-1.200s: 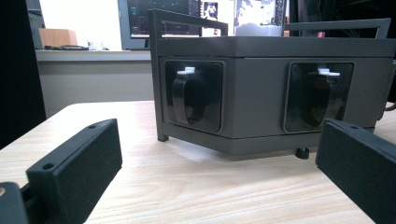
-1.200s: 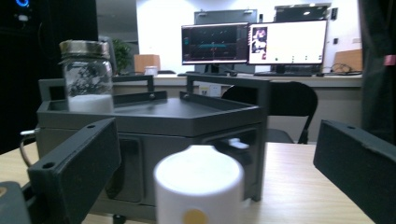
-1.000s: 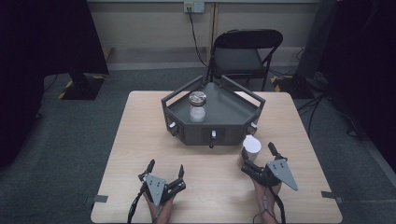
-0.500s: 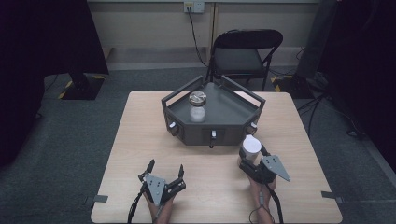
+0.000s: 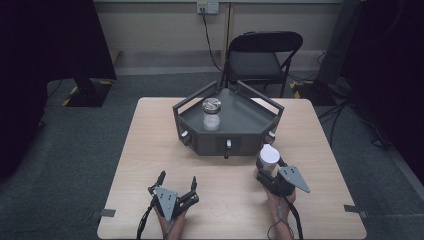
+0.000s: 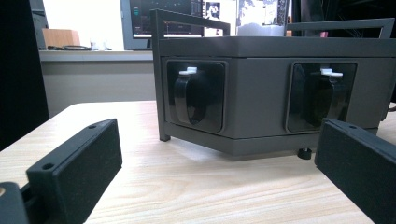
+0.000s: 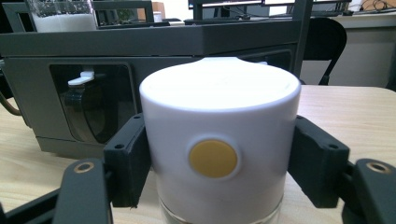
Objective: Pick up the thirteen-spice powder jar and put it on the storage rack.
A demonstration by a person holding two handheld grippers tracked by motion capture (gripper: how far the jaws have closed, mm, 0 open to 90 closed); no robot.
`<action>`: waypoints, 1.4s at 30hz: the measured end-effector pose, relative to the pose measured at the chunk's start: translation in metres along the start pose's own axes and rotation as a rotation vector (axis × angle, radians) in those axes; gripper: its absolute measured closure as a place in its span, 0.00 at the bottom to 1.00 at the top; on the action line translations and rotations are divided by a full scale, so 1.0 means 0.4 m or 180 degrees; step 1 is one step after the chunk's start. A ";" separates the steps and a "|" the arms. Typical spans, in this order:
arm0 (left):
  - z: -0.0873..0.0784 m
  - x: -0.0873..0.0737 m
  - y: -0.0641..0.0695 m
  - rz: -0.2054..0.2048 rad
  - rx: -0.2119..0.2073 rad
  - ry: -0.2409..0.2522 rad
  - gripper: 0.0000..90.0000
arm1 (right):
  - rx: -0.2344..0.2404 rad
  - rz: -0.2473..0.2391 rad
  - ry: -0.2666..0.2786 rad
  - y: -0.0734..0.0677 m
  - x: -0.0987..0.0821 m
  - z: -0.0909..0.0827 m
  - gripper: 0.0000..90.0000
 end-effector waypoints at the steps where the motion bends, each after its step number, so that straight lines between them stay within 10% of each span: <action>1: 0.000 0.000 0.000 0.0001 0.0000 0.0001 0.00 | 0.0001 0.0000 -0.0005 0.000 0.001 0.001 0.32; 42: 0.000 0.000 0.002 0.0003 0.0016 0.0001 0.00 | 0.0332 -0.0026 0.0076 0.026 0.081 -0.023 0.33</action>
Point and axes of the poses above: each handheld gripper's, and its own axes: z roughly forward along the jaws, x roughly out of its top, y roughly to its right, the point moved 4 cm from there along z, roughly forward along the jaws, and after that the axes turned 14 degrees about y, right-handed, at the moved point
